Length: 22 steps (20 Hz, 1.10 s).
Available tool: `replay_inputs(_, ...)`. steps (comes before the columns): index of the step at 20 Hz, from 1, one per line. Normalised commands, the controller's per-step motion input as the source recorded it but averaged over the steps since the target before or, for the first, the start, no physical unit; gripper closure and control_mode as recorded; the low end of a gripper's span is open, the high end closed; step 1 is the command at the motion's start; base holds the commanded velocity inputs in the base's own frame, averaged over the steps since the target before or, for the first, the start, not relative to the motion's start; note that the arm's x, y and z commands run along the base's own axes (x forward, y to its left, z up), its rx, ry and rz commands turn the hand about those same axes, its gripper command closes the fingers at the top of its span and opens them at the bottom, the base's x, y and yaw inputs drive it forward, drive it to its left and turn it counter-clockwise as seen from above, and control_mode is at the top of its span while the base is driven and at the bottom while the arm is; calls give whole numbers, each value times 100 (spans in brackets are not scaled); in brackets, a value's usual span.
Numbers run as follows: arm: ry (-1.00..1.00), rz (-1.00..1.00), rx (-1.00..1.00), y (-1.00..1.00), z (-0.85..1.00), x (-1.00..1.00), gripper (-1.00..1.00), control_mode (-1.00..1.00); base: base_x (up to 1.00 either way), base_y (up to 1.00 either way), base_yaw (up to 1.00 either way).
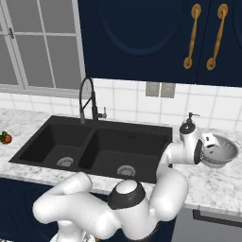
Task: Put the colander in the sink, put the orange in the colander, and turn on the sink faucet and pour water over the colander.
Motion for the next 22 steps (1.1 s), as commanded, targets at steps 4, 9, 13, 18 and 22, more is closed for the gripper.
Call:
replay_inputs(4,1,18,0,-23,0,11,-100,-100,0,0,0)
replay_inputs(9,23,27,0,-7,-13,5,100,-100,0,0,0)
replay_inputs(13,35,25,0,0,-11,0,100,-100,0,0,0)
replay_inputs(18,33,17,0,16,9,-15,100,-100,0,0,0)
replay_inputs(22,21,7,1,37,22,-46,100,-100,0,0,0)
